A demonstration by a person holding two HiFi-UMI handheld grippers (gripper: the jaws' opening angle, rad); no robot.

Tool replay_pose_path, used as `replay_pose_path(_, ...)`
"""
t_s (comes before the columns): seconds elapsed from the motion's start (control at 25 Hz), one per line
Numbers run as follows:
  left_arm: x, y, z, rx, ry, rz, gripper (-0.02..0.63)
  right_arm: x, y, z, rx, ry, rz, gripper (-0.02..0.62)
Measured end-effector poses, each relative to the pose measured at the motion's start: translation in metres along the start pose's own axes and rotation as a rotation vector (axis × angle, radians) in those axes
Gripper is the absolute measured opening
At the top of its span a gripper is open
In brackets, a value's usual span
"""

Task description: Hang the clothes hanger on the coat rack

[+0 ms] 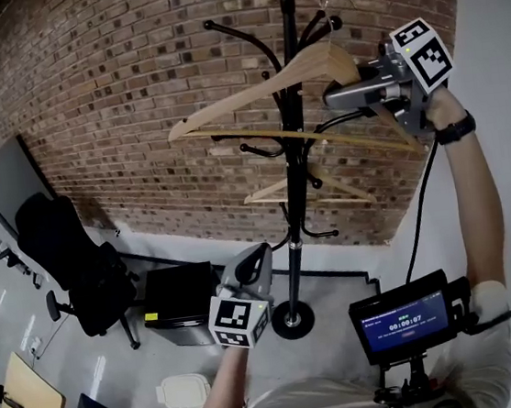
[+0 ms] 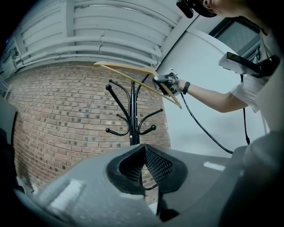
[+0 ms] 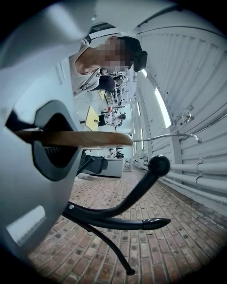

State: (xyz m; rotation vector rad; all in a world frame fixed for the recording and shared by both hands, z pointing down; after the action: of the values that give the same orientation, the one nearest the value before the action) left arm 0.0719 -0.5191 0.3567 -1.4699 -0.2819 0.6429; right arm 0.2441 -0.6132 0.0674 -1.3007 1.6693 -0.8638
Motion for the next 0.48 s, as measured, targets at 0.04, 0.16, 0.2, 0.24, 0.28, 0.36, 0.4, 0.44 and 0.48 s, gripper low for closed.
replay_pose_path(0.04,0.0,0.0,0.001,-0.001,0.002,0.001,0.002,0.002,0.003,0.003,-0.003,0.007,-0.006,0.003)
replay_pose_path(0.16,-0.001,0.0,0.001,0.0,0.008,0.007,0.002,0.007,0.009,0.01,-0.016,0.015,-0.017,0.003)
replay_pose_path(0.2,-0.001,-0.001,0.002,0.002,0.009,0.008,0.002,0.007,0.01,0.01,-0.018,0.018,-0.018,0.003)
replay_pose_path(0.24,-0.002,-0.001,0.003,0.004,0.009,0.008,0.002,0.007,0.01,0.011,-0.016,0.021,-0.021,0.003)
replay_pose_path(0.28,-0.002,-0.002,0.004,0.006,0.009,0.008,0.002,0.007,0.01,0.012,-0.008,0.026,-0.026,0.003)
replay_pose_path(0.36,-0.003,-0.004,0.005,0.007,0.009,0.01,0.002,0.008,0.009,0.014,0.013,0.039,-0.041,0.003)
replay_pose_path(0.4,-0.003,-0.005,0.005,0.006,0.011,0.011,0.002,0.009,0.008,0.014,0.022,0.047,-0.049,0.003)
replay_pose_path(0.44,-0.003,-0.006,0.005,0.004,0.013,0.013,0.002,0.01,0.006,0.015,0.027,0.055,-0.055,0.003)
replay_pose_path(0.48,-0.003,-0.006,0.005,0.002,0.014,0.015,0.002,0.011,0.005,0.016,0.029,0.061,-0.061,0.003)
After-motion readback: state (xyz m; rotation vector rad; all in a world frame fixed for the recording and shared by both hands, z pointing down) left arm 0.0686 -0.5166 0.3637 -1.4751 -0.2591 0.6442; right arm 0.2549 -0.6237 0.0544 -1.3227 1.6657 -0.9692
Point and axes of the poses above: the fingertips, and each gripper's own axes: z backward along the fingers, x to its right, y out of its top, the point moved 5 cm from there along z, backward along the fingers, and after that the axes turned 14 degrees about z, right-handed, at the moved point
